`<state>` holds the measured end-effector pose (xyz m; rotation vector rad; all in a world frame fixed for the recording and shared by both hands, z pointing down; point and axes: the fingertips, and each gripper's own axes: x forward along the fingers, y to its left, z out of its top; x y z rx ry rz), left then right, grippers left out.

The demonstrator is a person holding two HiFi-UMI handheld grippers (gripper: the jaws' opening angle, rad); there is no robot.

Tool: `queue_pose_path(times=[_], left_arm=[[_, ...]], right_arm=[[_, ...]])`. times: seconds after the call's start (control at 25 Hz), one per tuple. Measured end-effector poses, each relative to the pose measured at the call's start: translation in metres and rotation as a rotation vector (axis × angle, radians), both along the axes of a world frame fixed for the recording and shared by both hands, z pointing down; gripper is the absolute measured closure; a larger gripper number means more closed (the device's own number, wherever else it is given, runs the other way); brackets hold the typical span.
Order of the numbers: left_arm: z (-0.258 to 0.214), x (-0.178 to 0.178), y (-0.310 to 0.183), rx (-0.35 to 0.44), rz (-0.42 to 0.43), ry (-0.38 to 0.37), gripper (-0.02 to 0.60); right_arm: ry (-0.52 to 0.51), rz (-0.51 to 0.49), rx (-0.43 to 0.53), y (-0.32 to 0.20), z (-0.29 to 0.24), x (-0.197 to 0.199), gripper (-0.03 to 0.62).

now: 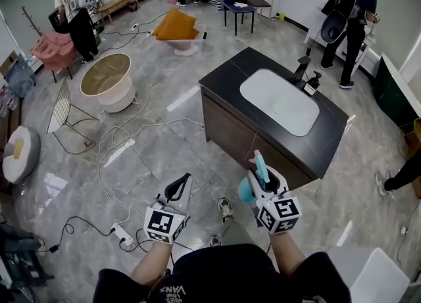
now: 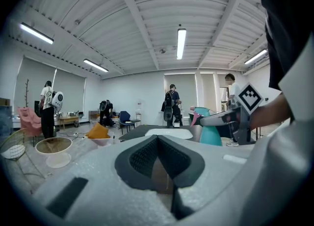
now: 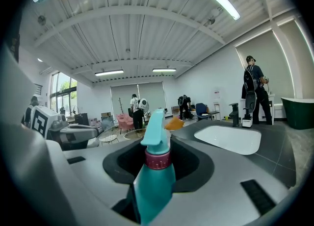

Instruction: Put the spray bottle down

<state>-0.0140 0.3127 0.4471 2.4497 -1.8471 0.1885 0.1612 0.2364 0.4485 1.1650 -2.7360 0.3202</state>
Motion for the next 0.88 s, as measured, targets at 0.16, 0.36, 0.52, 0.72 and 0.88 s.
queue_pose_path(times=[0.16, 0.36, 0.52, 0.72, 0.88], left_arm=[[0.002, -0.008, -0.03, -0.014, -0.013, 0.004, 0.571], [0.006, -0.013, -0.074, -0.025, -0.019, 0.01, 0.571], [0.009, -0.018, -0.106, -0.041, -0.021, 0.013, 0.571], [0.014, -0.022, -0.154, -0.05, -0.028, 0.013, 0.571], [0.009, -0.026, -0.193, -0.043, -0.033, 0.008, 0.571]], right_arm=[[-0.002, -0.008, -0.009, -0.032, 0.003, -0.008, 0.445], [0.004, -0.01, -0.028, -0.077, 0.009, -0.014, 0.445], [0.012, -0.012, -0.036, -0.112, 0.011, -0.02, 0.445], [0.015, -0.012, -0.04, -0.162, 0.016, -0.024, 0.445], [0.015, -0.017, -0.033, -0.202, 0.013, -0.028, 0.445]])
